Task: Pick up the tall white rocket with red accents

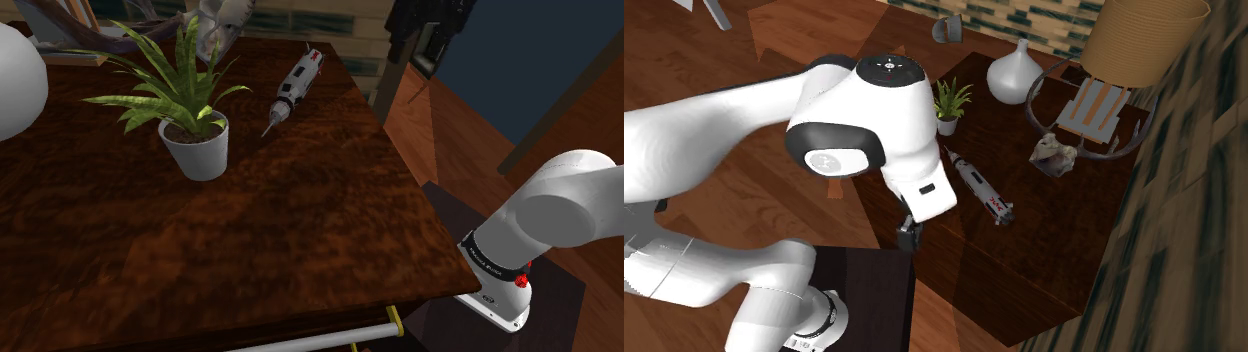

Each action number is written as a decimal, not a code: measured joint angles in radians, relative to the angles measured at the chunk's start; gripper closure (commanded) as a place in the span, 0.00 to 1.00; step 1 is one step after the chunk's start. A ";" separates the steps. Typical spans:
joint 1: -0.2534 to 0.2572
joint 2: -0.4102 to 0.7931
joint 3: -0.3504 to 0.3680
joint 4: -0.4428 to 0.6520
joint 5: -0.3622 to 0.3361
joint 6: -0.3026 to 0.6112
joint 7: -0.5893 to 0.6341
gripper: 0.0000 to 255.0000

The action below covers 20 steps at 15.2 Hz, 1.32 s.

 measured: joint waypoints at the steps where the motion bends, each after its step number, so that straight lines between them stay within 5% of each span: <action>1: -0.008 0.014 0.035 0.008 0.011 0.004 0.058 0.00; 10: -0.130 0.294 0.351 0.258 0.012 -0.001 0.589 0.00; 16: -0.205 0.625 0.586 0.512 -0.149 -0.032 0.998 0.00; 20: -0.199 0.668 0.608 0.500 -0.175 0.001 1.067 0.00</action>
